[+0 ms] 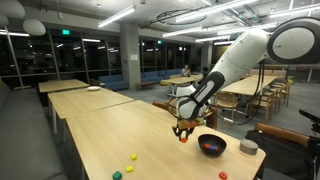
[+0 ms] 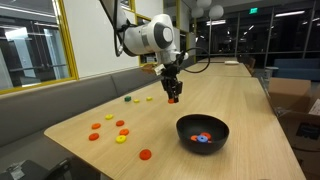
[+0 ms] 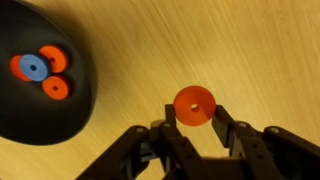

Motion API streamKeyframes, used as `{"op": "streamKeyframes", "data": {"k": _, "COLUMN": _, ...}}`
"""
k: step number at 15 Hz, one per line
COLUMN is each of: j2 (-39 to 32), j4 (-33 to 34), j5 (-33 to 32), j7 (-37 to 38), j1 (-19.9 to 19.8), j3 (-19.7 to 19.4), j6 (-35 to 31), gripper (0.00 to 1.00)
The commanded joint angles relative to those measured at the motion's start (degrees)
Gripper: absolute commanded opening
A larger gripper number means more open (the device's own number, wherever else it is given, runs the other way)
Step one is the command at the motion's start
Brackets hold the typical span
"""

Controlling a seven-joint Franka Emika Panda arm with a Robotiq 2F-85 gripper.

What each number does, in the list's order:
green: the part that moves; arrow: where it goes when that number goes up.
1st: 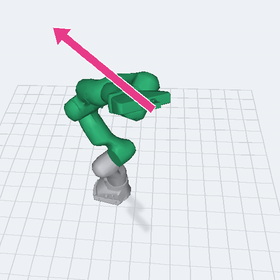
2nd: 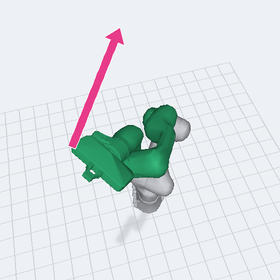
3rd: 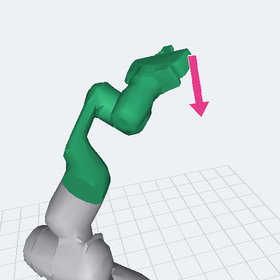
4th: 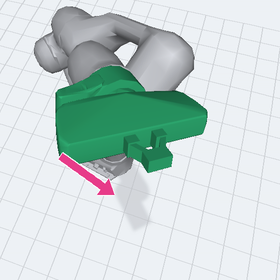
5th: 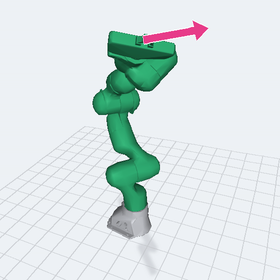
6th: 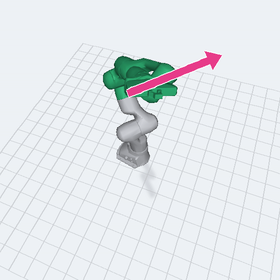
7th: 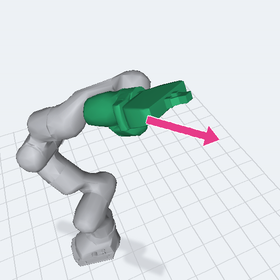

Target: Put some of the rings in the black bowl

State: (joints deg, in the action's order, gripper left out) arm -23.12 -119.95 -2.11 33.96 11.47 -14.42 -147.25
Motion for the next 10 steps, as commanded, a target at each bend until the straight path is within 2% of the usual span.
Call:
{"op": "streamKeyframes", "data": {"k": 1, "j2": 5.9, "j4": -7.8, "j5": -1.5, "j7": 4.0, "j1": -2.6, "j3": -0.8, "j6": -3.9, "gripper": 0.17}}
{"op": "streamKeyframes", "data": {"k": 10, "j2": 10.2, "j4": -16.3, "j5": -0.6, "j7": 8.1, "j1": -9.0, "j3": -2.6, "j6": -8.8, "gripper": 0.17}}
